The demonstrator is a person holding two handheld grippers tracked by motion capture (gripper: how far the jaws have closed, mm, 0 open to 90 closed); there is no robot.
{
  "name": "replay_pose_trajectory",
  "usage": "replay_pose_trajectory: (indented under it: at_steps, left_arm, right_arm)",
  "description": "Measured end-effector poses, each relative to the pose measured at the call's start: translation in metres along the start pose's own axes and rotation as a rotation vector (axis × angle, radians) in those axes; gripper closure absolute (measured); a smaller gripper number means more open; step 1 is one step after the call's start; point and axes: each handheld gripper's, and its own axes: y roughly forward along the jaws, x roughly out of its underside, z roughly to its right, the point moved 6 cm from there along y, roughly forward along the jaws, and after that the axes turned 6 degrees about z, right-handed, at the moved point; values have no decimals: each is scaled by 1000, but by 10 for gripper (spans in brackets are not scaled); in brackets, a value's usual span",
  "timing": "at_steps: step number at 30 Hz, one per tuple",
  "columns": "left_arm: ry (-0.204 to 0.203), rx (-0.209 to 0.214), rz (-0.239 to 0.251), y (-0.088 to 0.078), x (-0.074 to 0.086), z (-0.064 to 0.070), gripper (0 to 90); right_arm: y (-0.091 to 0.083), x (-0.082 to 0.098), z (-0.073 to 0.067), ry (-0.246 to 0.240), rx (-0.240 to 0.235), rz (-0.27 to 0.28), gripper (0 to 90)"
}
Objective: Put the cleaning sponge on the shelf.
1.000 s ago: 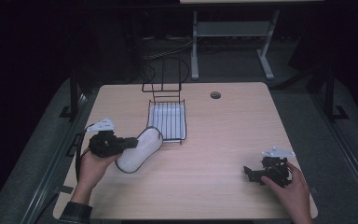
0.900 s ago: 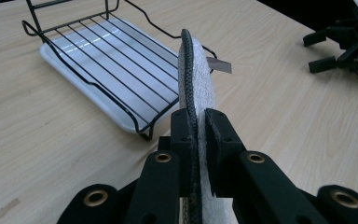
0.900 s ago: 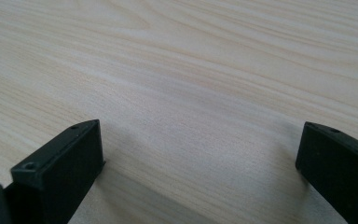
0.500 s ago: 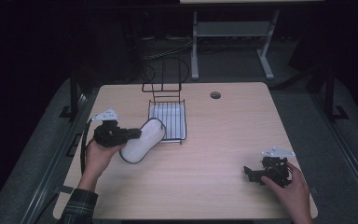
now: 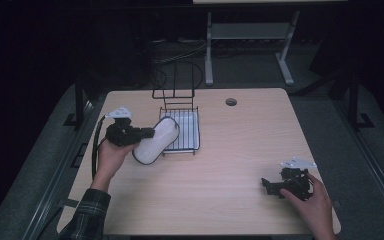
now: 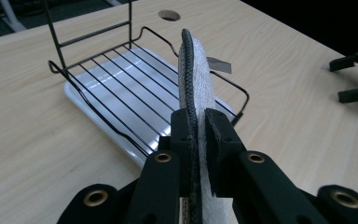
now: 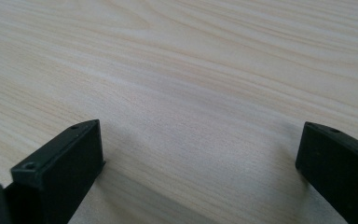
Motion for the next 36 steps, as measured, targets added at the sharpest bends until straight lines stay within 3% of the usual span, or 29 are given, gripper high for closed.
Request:
replay_pose_trajectory:
  at_steps: [9,18,26,36]
  left_arm:
    - [7,-5,16,14,-16,-8,822]
    - [-16,-10,32,30,-24,-17,822]
    - [-56,-10,31,46,-27,-26,822]
    - [-74,-7,21,61,-25,-34,821]
  right_arm:
    - [0,0,0,1,-1,-1,2]
    - [0,0,0,0,-1,0,2]
    - [0,0,0,0,-1,-1,2]
    - [0,0,0,2,-1,0,2]
